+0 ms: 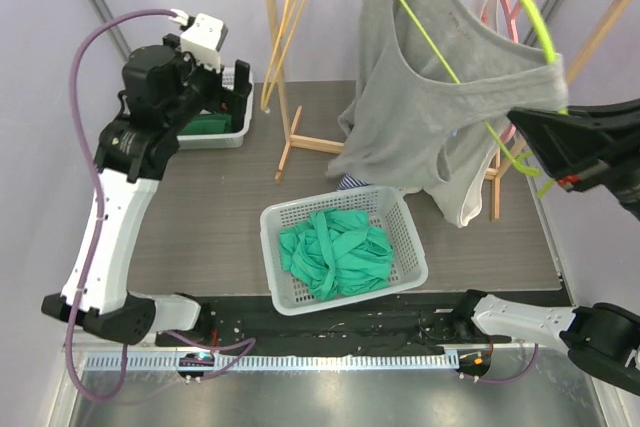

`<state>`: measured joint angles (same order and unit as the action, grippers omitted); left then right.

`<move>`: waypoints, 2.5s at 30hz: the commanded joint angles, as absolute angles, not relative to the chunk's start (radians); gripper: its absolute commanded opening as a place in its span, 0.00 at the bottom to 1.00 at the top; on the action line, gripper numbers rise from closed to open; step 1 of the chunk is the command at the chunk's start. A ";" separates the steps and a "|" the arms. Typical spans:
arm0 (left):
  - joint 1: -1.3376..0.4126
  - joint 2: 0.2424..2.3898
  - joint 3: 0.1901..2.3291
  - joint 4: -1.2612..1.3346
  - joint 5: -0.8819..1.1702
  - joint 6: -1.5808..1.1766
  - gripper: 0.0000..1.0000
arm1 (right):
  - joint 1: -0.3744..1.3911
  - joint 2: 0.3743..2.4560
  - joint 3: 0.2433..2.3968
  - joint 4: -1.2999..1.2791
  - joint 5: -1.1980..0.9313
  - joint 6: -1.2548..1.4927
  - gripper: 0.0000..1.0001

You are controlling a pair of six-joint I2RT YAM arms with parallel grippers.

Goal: Remove the tank top from the hanger
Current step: Pick up the hanger from the clothesline, then remove the tank top from the hanger.

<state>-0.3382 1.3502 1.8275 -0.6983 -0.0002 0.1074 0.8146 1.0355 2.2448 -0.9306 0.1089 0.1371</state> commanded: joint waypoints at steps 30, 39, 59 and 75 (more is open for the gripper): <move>-0.333 1.147 2.246 -0.865 0.671 0.031 1.00 | 0.936 1.008 2.145 -1.063 -0.229 0.156 0.01; -0.334 1.160 2.243 -0.934 0.946 0.092 1.00 | 0.936 0.999 2.037 -1.120 -0.253 0.091 0.01; -0.333 1.238 2.083 -1.026 1.139 0.173 0.95 | 0.936 1.055 1.994 -1.138 -0.341 0.005 0.01; -0.350 1.233 1.994 -1.046 1.198 0.101 0.87 | 0.937 1.098 2.048 -1.108 -0.371 -0.044 0.01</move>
<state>-0.3405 1.2449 2.0155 -1.0515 1.2121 0.1074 0.9321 1.1118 1.9892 -1.2118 -0.3428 -0.0303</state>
